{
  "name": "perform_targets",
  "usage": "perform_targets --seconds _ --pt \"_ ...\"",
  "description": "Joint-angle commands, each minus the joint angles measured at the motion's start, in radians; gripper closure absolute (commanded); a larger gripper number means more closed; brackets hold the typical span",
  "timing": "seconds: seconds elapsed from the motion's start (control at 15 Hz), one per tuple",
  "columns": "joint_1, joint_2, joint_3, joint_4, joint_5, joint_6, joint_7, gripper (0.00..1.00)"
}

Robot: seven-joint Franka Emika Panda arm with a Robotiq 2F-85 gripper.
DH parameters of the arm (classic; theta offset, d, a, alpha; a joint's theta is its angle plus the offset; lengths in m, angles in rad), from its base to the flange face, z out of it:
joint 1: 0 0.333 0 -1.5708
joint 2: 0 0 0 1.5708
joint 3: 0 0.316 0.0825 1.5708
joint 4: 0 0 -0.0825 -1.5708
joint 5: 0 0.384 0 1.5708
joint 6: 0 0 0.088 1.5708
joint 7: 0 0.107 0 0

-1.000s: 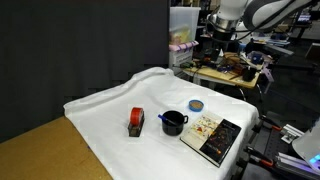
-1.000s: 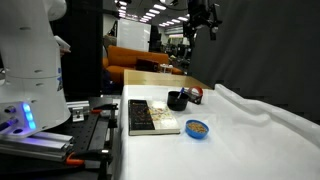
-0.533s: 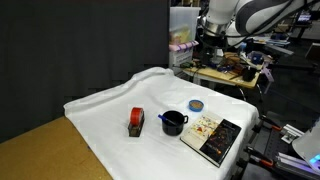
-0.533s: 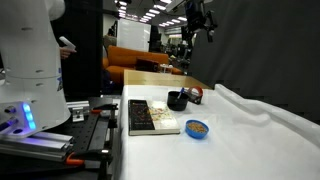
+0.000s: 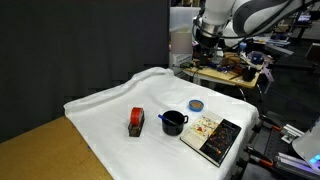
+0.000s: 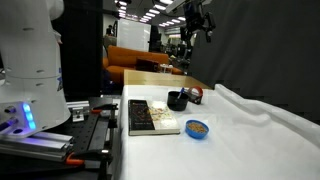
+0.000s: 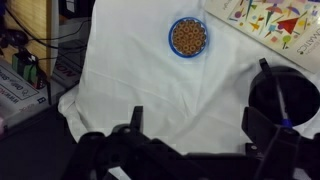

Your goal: Take the marker from the cup and put it on the table

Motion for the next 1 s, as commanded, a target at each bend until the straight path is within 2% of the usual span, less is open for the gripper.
perform_targets --seconds 0.0,0.47,0.93 --pt "0.012 0.001 -0.011 0.002 -0.002 -0.003 0.001 0.00" --pt "0.014 0.030 -0.004 0.031 0.001 -0.032 0.011 0.00" --pt "0.054 0.120 0.035 0.117 -0.071 -0.066 0.076 0.00"
